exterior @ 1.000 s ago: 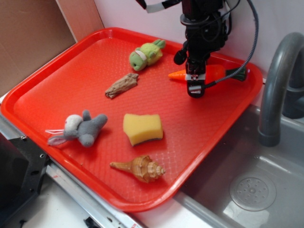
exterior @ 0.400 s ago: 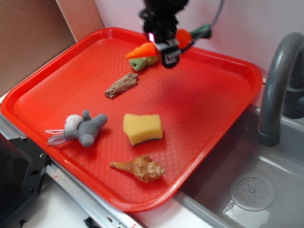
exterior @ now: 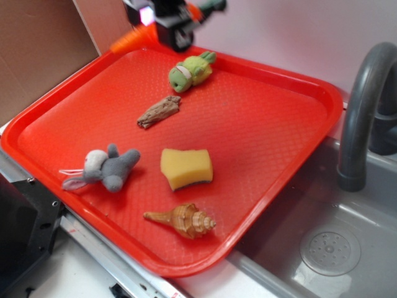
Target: Grab the carrot.
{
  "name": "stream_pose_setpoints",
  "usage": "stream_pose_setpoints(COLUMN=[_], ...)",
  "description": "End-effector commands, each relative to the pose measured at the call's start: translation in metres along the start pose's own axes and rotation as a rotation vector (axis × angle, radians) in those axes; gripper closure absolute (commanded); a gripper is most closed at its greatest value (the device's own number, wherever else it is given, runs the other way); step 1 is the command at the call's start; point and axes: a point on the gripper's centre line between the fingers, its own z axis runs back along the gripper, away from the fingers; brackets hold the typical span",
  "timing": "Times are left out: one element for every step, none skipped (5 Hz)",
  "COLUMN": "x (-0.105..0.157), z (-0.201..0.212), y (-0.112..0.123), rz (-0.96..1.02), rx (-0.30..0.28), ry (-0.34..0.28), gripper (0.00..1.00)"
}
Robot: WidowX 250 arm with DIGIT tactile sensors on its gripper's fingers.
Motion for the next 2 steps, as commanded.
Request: stream_pose_setpoints(x=[-0.032,-0.0402], z=[0.0619,0.0616], y=[-0.0241,-0.0185], rz=[-0.014,0.102], rx=[0.009,0.03], ry=[-0.152,-0.214], gripper=[1.0,1.0])
